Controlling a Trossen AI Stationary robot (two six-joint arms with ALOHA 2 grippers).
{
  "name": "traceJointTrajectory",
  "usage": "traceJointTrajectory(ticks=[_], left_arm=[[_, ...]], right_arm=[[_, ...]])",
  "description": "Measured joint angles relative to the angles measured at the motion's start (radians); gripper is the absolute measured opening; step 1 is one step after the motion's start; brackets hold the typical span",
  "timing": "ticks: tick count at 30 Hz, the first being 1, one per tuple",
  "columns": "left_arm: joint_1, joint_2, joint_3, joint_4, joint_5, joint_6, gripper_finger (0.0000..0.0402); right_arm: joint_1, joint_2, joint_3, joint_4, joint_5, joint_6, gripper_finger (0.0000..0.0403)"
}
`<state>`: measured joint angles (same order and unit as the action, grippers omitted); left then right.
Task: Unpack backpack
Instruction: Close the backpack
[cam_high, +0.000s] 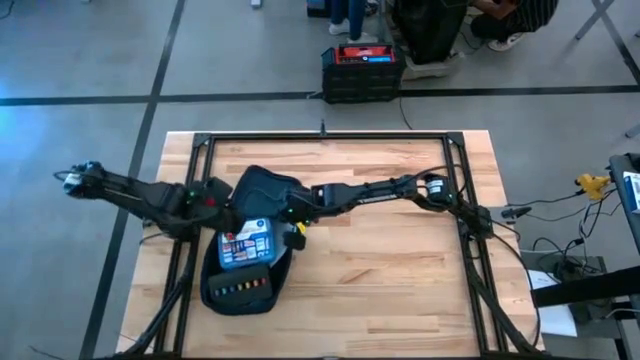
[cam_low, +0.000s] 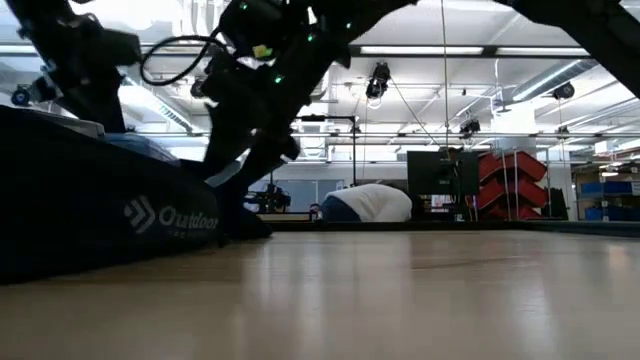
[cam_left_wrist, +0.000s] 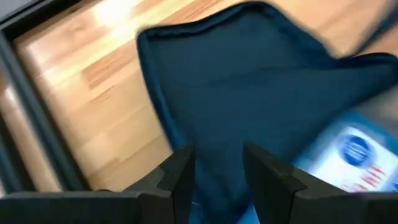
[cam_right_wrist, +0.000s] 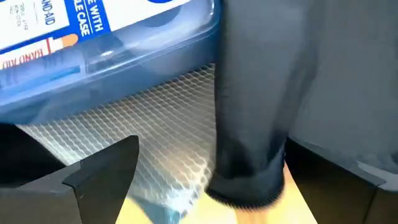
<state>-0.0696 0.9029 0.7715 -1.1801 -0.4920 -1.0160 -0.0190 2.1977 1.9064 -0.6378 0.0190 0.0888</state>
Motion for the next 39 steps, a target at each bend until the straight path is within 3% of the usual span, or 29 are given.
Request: traceJointTrajectory(ticks=[4,9,11,18,22,28,33,36,39], left_arm=[[0.259,0.02,-0.002,0.069,0.127,0.206,0.0119],[0.573,0.092,-0.023,0.294,0.517,0.497,0.0119],[0.685,0.143,-0.023,0.338,0.624,0.558,0.0122],[1.003,0.359,0.034,0.331,0.647,0.686,0.0149],[1.068,0.473,0.072,0.335,0.693,0.738,0.0168],[1.072,0.619,0.088,0.352,0.85,0.775,0.0194],[1.073,0.703,0.093,0.405,0.804,0.799,0.0202],[1.071,0.72,0.113,0.416,0.794,0.833,0.0181],[1.063,0.705,0.138,0.421,0.793,0.861,0.0125]], right_arm=[[0.011,-0.054,0.0,-0.122,0.087,-0.062,0.0382],[0.032,-0.116,-0.007,-0.262,0.166,-0.115,0.0382],[0.043,-0.14,-0.02,-0.303,0.168,-0.128,0.0382],[0.106,-0.19,-0.177,-0.27,0.165,-0.155,0.0382],[0.135,-0.191,-0.258,-0.223,0.164,-0.152,0.0382],[0.166,-0.189,-0.331,-0.16,0.157,-0.141,0.0382],[0.181,-0.188,-0.337,-0.158,0.156,-0.112,0.0382],[0.183,-0.187,-0.339,-0.168,0.157,-0.112,0.0382],[0.183,-0.187,-0.339,-0.167,0.157,-0.092,0.0376]])
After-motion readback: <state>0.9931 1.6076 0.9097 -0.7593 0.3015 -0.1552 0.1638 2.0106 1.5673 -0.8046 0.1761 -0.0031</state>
